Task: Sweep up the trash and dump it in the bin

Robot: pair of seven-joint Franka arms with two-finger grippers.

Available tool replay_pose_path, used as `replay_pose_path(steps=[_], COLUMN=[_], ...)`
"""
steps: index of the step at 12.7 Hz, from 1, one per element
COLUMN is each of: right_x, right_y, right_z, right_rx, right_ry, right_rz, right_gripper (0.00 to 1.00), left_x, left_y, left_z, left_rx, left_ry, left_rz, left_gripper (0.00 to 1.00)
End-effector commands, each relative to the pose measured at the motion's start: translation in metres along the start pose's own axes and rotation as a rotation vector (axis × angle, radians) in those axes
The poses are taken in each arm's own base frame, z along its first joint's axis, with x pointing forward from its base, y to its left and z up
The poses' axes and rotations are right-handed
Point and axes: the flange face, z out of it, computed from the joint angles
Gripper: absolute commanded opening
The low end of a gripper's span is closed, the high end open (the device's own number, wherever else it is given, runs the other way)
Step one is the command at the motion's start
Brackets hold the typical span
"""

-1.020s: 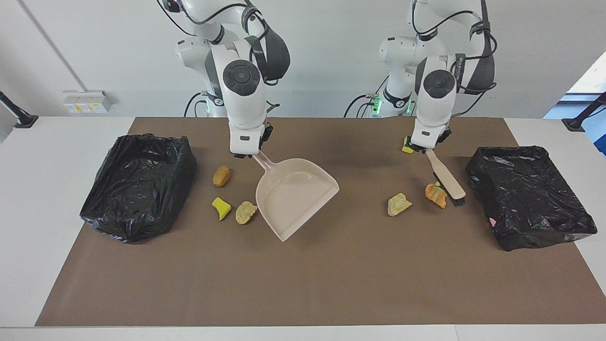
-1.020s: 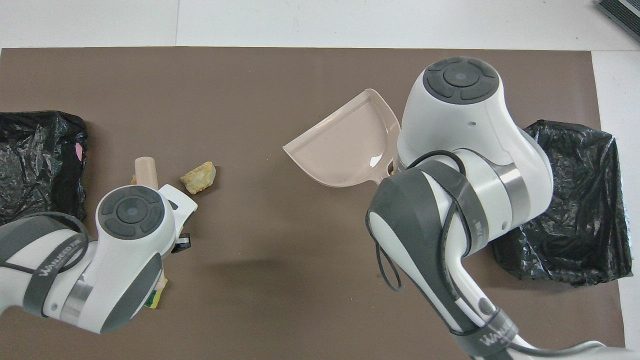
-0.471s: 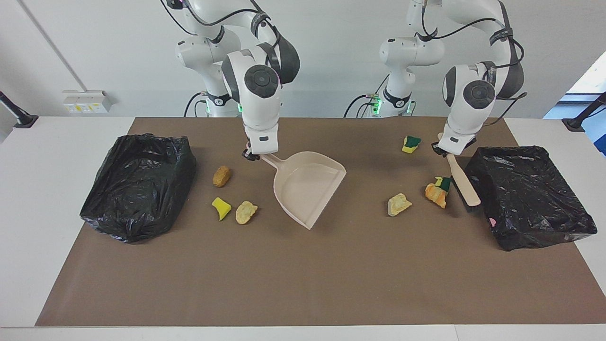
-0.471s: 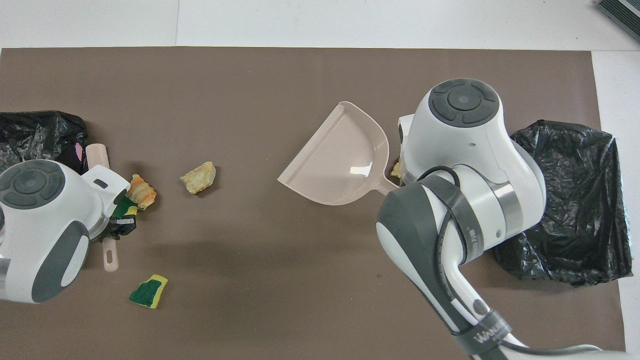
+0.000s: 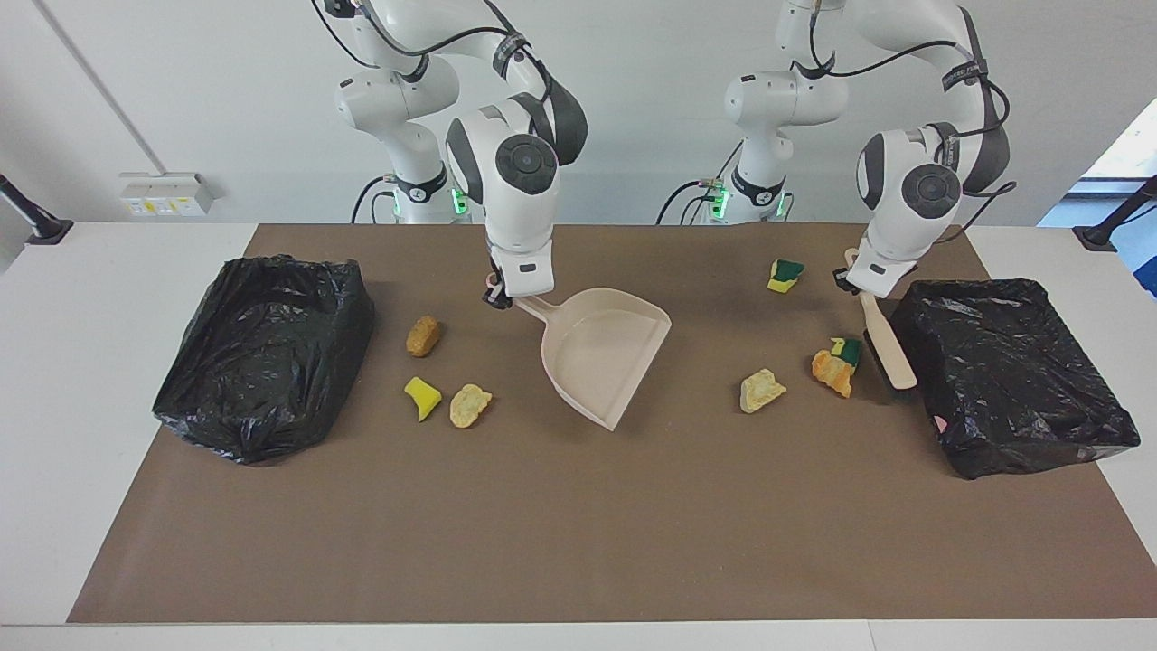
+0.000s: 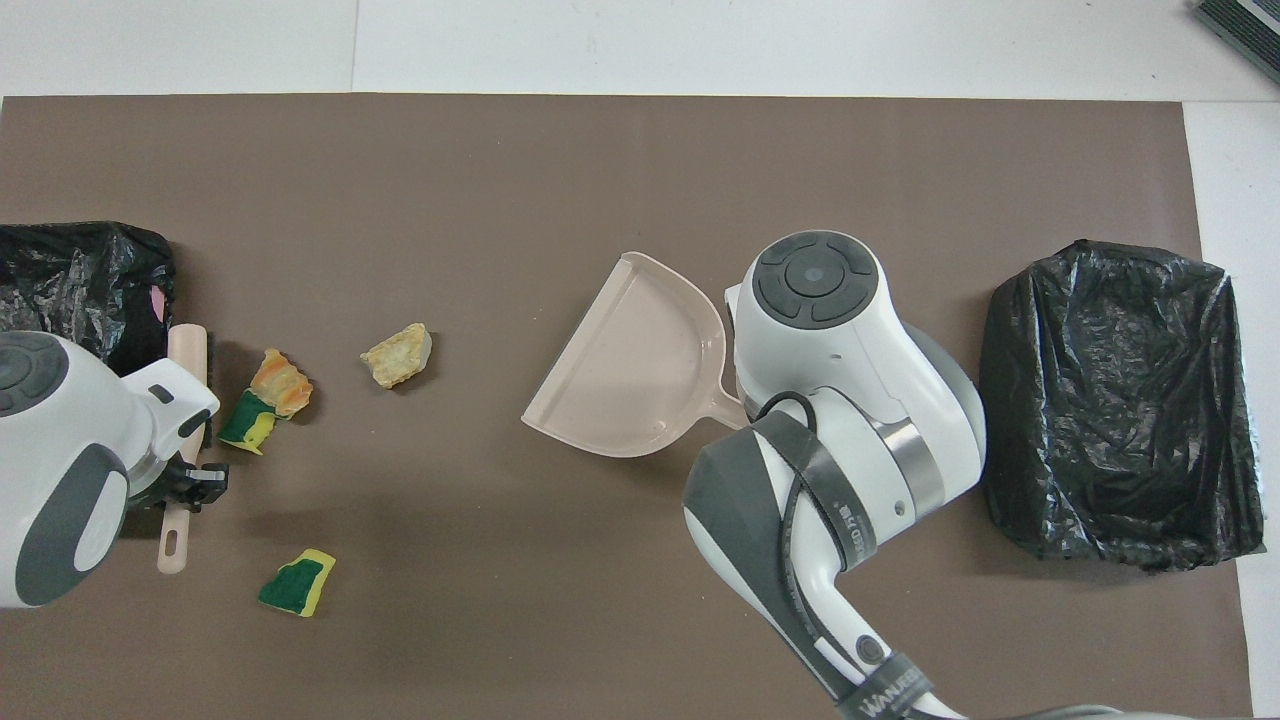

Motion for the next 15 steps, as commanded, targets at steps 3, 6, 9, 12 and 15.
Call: replay_pose_path(steps=[3, 6, 9, 12, 15], right_x=[0.024, 0.043, 0.042, 0.055, 0.060], right_y=[-0.022, -0.041, -0.044, -0.068, -0.076], right_z=[0.021, 0.036, 0.037, 0.039, 0.047], right_rx=[-0.027, -0.091, -0.106, -0.131, -0.131], right_ry=[0.011, -0.036, -0.057, -0.053, -0.058], right_rz=[-0.097, -0.160, -0.161, -0.097, -0.056], right_gripper=[0.00, 0.00, 0.00, 0.00, 0.00], left_x=[0.004, 0.009, 0.019, 0.028, 0.024], left_y=[0.020, 0.041, 0.079, 0.095, 0.116], left_z=[0.015, 0.011, 0.017, 0.005, -0.001], left_rx=[-0.062, -0.099, -0.153, -0.151, -0.141], left_ry=[-0.009, 0.014, 0.022, 0.044, 0.060], left_rz=[0.020, 0.044, 0.078, 0.129, 0.261], left_gripper=[0.00, 0.00, 0.00, 0.00, 0.00])
